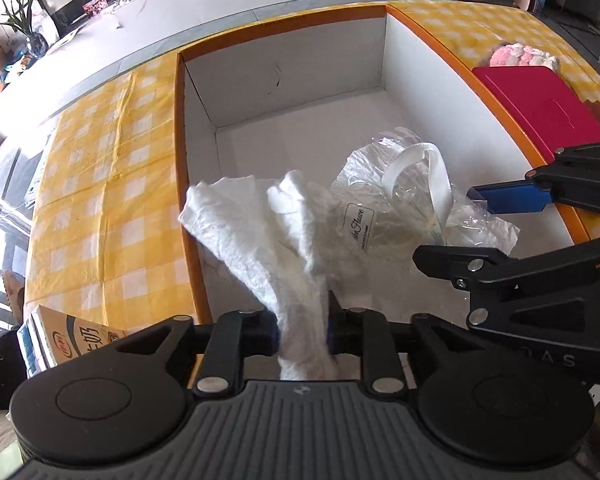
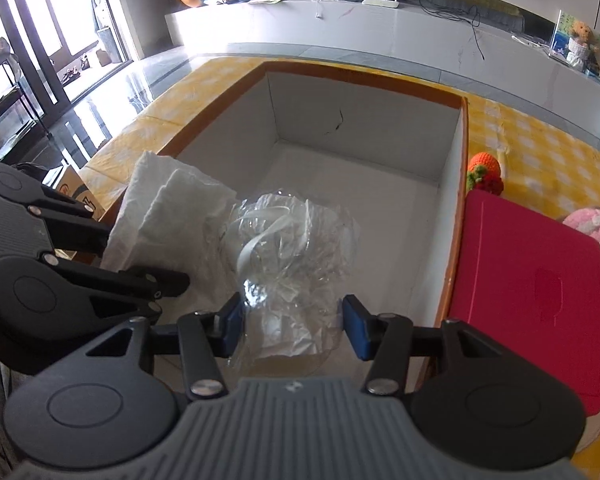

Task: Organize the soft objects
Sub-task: 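Carry both items over the open box and release the white cloth from the left gripper, then lower the plastic bag into the box and open the right gripper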

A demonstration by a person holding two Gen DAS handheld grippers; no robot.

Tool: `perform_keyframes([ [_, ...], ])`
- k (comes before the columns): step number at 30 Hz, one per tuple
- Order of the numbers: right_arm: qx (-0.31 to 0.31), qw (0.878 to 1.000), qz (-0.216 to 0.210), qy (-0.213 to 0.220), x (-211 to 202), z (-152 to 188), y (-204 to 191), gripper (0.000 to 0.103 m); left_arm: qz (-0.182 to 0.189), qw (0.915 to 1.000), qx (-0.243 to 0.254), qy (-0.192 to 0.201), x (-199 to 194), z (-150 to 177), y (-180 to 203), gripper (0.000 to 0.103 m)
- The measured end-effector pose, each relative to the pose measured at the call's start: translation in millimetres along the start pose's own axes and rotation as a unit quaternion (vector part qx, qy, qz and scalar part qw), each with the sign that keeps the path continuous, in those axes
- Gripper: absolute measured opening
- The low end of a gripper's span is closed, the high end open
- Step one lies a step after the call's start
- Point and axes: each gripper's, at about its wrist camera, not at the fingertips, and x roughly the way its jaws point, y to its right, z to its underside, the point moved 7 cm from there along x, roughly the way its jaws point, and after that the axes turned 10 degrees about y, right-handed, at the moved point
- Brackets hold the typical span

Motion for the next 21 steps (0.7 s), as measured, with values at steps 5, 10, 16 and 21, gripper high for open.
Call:
perform_keyframes([
  [5,0.017,1.000,0.011,0.011,-10.6,-5.4,12.3,0.052,0.003,0.9988,0.005,0.048,-28.4,-0.2,-5.9,0.082],
  [10,0.038,0.999,0.001,0.021,-19.9,-7.8,15.9,0.052,0.014,0.9949,-0.040,0.091,-65.8,-6.4,-14.7,0.092],
  [16,0.064,0.998,-0.016,0.011,-10.2,-9.5,9.5,0.052,-0.020,0.9846,-0.082,0.153,-104.6,-21.1,-41.6,0.092],
  [21,0.020,1.000,0.009,-0.004,6.5,-3.3,-9.8,0.053,-0.013,0.9835,-0.092,0.155,-101.1,-34.1,-49.1,0.092],
])
